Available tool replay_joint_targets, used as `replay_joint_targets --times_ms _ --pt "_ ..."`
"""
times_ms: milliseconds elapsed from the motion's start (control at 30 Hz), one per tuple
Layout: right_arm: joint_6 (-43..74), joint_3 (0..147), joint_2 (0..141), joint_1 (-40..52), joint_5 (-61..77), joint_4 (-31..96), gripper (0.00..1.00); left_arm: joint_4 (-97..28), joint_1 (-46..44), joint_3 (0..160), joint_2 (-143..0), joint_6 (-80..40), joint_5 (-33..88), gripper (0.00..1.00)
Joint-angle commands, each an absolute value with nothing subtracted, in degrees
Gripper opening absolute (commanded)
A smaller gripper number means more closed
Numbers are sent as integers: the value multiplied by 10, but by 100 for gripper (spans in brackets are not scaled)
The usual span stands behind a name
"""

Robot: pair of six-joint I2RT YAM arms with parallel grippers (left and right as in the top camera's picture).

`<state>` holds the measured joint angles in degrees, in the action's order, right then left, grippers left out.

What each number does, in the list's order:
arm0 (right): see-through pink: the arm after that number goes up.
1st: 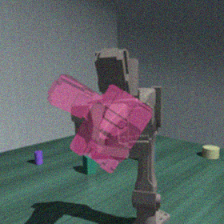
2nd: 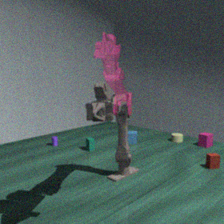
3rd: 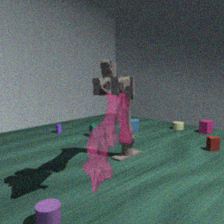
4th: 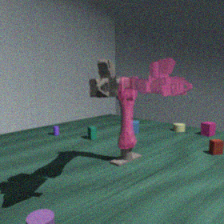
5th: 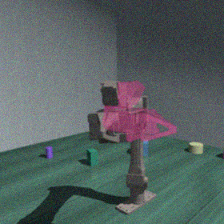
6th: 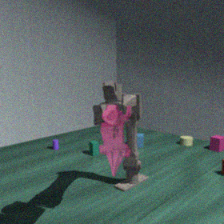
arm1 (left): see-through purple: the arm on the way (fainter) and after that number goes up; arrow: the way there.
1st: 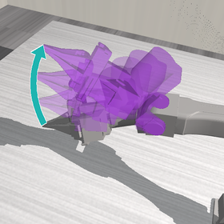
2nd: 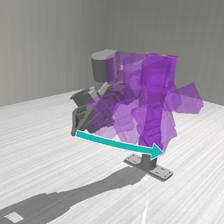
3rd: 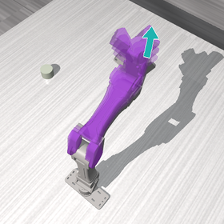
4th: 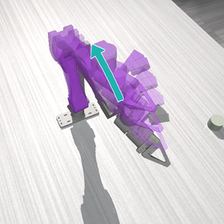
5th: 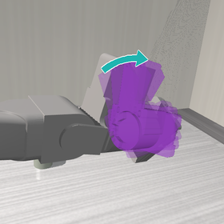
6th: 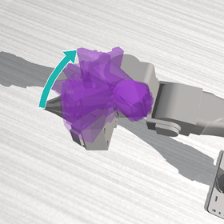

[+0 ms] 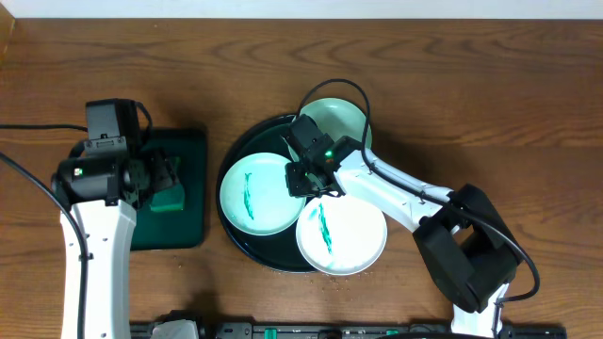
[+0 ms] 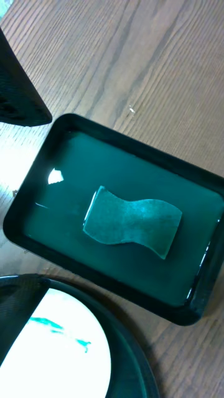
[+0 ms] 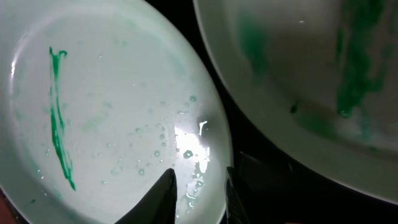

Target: Clean dirty plates on tray and stack at the side

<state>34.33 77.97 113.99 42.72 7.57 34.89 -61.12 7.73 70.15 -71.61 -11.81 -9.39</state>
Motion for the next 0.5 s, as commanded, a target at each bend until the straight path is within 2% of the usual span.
replay_joint_targets --times_ms 0,200,467 --pt "353 788 1147 428 56 352 23 -613 80 705 -723 -124 -102 77" --pt "353 809 1147 426 60 382 18 -612 80 705 -727 -124 -102 77" --pt "363 808 1156 426 46 392 20 -610 80 705 -728 -123 -102 76"
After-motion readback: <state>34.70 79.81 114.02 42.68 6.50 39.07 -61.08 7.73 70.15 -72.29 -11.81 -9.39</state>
